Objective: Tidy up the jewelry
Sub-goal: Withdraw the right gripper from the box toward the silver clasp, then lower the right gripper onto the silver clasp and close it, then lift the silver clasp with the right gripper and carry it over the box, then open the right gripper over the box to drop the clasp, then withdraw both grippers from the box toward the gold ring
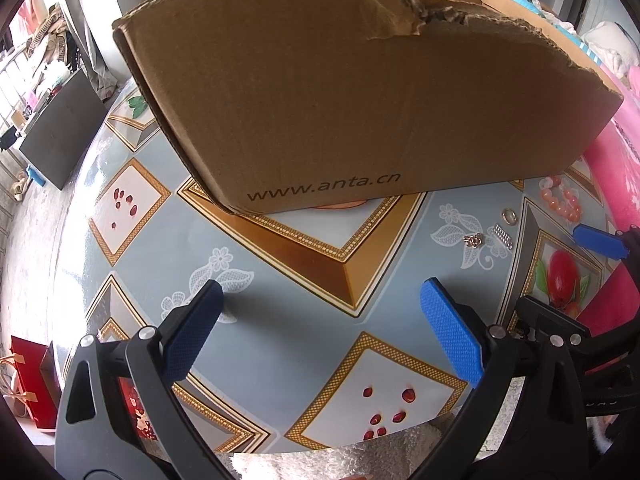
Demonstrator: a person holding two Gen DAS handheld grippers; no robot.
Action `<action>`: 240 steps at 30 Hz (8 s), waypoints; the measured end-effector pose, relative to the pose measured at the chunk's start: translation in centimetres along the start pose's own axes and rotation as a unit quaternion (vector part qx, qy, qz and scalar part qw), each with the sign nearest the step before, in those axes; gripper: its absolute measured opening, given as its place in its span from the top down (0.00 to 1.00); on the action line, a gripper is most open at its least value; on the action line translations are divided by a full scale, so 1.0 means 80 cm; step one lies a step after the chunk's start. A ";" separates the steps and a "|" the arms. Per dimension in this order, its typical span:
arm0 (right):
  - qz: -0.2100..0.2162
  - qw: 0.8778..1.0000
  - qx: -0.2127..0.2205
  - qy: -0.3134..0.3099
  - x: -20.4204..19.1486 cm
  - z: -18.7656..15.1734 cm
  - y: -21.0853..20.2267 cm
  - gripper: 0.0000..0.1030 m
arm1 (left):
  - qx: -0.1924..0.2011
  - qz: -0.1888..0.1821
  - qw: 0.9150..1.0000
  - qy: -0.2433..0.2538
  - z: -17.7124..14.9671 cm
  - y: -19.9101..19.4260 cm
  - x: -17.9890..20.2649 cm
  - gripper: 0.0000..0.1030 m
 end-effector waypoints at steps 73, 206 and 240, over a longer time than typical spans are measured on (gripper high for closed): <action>0.075 0.996 0.039 0.011 0.035 -0.051 -0.033 0.06 | 0.087 -0.171 0.977 0.093 0.007 -0.027 0.080 0.65; 0.196 0.965 0.170 0.030 0.130 0.129 -0.158 0.94 | 0.174 -0.213 0.959 0.062 0.143 -0.130 0.017 0.78; 0.053 0.998 0.024 -0.018 0.083 0.005 -0.022 0.66 | -0.010 -0.035 0.999 0.026 0.004 -0.015 0.023 0.37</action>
Point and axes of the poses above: each gripper's, at about its wrist camera, not at the fingertips, and y roughly the way its jaws point, x to its right, z to its top, the point moved 7 cm from there along y, roughly the way its jaws point, and after that the axes turned 5 degrees about -z, right-handed, at the moved point
